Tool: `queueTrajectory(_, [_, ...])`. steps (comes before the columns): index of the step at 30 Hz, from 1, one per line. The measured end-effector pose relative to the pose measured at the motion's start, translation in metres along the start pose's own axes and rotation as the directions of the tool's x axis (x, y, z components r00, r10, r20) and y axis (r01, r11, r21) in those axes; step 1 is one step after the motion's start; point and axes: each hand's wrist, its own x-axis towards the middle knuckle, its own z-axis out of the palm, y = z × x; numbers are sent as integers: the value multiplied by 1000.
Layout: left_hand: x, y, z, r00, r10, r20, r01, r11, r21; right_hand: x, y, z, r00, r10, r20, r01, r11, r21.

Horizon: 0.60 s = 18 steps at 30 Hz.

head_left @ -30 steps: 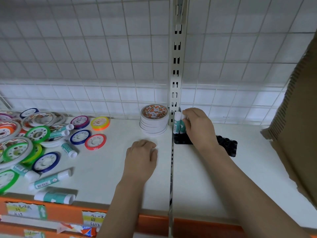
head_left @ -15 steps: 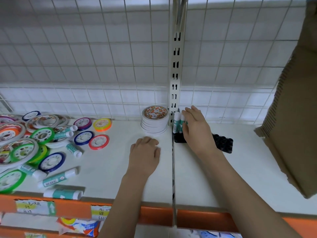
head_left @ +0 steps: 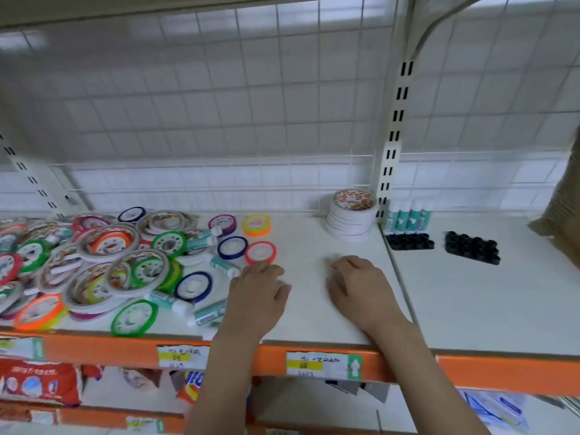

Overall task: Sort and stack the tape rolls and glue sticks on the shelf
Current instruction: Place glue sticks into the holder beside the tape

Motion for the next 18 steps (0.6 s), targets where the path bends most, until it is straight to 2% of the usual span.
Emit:
queueTrajectory(7, [-14,-63,-27,999,32,-28,-34,996,-83,5,-52,16,999,31,38,-30,999,-33])
queueTrajectory(13, [-16,-98,-40,993,67,-94,-75,994,-82,17,-85,27,996,36,81,-36,999,-4])
queueTrajectory(18, [-19,-123,-49,993,62,-98,-70,994,-82,37,-103,33,991,48,123,-46,999,-20])
